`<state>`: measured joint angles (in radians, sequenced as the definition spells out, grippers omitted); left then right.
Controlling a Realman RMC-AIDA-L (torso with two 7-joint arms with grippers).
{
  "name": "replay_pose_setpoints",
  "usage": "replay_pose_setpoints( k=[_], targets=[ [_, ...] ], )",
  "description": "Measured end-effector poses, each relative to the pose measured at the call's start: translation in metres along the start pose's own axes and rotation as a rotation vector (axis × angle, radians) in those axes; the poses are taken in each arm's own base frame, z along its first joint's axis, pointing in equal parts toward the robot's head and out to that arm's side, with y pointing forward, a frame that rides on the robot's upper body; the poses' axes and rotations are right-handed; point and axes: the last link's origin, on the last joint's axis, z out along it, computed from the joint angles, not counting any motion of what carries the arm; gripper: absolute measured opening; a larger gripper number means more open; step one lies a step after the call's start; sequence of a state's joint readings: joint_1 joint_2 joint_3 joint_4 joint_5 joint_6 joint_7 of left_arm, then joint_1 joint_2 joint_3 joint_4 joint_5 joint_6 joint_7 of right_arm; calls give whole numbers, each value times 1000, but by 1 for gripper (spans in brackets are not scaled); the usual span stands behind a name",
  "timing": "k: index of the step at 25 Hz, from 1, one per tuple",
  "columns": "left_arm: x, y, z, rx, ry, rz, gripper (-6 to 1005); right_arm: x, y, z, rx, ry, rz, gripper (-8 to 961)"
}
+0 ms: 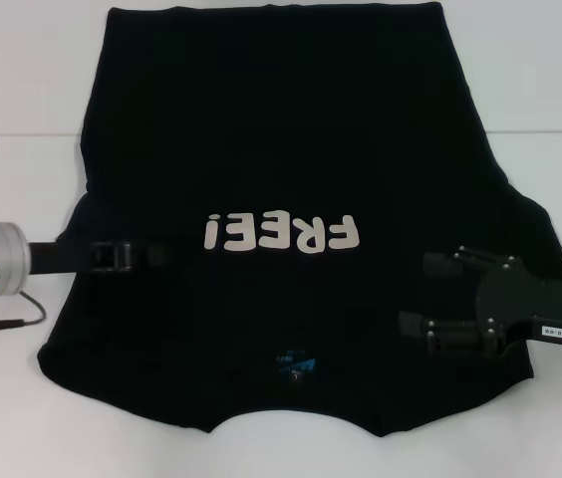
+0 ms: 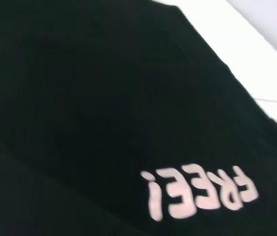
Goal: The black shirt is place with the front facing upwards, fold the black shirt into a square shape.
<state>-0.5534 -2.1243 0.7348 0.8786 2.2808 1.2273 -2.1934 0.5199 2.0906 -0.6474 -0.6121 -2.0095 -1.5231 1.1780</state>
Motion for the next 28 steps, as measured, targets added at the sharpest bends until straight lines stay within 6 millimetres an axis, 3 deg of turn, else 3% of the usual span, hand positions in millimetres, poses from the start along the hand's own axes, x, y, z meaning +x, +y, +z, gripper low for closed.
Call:
replay_pose_setpoints(
  k=[2, 8, 12, 18, 22, 28],
  targets=[
    [0, 2, 4, -50, -22, -93, 21, 0, 0, 0, 0, 0, 0, 942],
    [-5, 1, 12, -216, -12, -335, 247, 0, 0, 0, 2, -1, -2, 942],
    [-8, -10, -1, -235, 67, -425, 412, 0, 0, -1, 4, -3, -5, 942],
    [-23, -49, -35, -156, 160, -611, 655, 0, -1, -1, 12, -4, -5, 942],
    [-34, -64, -47, -113, 195, -709, 676, 0, -2, -1, 15, -4, -3, 941],
    [-39, -65, -37, -81, 203, -748, 674, 1, -2, -1, 18, -1, -3, 941]
  ],
)
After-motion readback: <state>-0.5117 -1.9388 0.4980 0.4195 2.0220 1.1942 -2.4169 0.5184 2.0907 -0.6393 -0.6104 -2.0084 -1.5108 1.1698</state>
